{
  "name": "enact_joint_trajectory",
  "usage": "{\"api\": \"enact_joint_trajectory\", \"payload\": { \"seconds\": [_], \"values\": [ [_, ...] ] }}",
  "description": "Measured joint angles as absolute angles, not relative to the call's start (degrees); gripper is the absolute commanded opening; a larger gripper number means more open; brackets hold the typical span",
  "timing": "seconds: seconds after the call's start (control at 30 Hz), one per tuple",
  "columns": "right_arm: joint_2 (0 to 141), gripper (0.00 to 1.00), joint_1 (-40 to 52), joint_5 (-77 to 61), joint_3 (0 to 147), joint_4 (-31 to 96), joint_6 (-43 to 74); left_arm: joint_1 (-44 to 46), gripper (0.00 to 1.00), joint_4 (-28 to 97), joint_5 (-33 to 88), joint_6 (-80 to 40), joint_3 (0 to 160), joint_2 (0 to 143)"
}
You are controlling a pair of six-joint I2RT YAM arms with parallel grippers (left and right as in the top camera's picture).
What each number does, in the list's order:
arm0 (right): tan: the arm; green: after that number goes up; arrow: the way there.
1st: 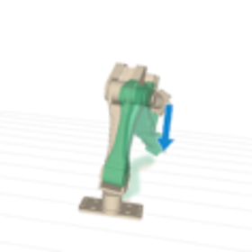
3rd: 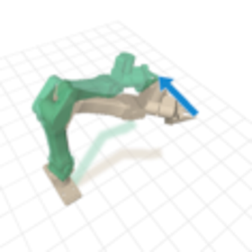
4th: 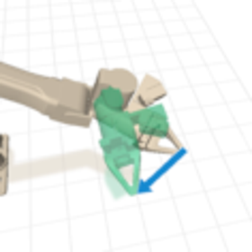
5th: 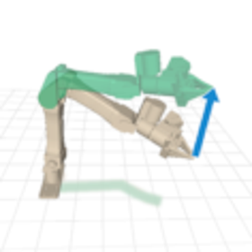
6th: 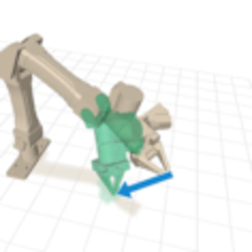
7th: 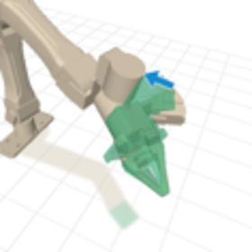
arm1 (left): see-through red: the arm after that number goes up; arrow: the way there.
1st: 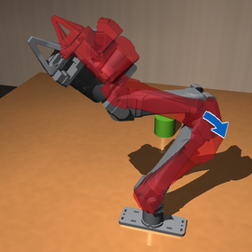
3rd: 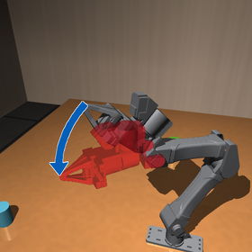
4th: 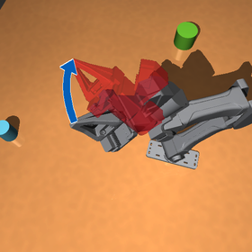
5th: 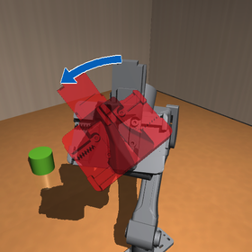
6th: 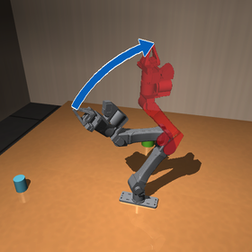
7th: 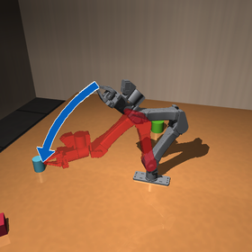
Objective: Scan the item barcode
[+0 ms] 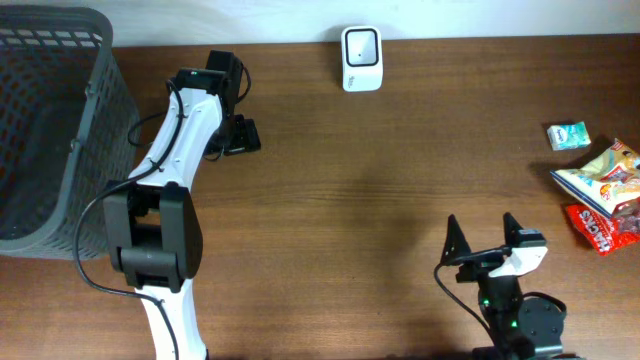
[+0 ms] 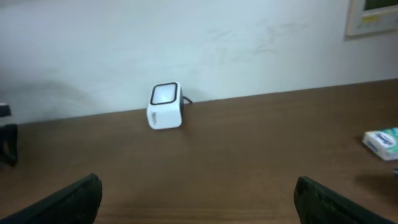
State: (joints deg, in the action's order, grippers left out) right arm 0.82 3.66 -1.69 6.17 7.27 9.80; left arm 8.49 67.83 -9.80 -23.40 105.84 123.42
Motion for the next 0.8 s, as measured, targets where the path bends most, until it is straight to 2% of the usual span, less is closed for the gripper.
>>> {"api": "enact_joint_trajectory", "payload": {
  "seconds": [0.17, 0.8],
  "values": [
    [0.8, 0.98, 3.9, -1.9, 1.7, 0.7, 8.9, 8.5, 0.99, 67.8, -9.8, -23.4, 105.8, 123.4],
    [0.8, 0.98, 0.3, -2.1, 0.7, 4.3, 6.7, 8.5, 0.99, 67.8, -9.8, -23.4, 105.8, 123.4]
  ]
}}
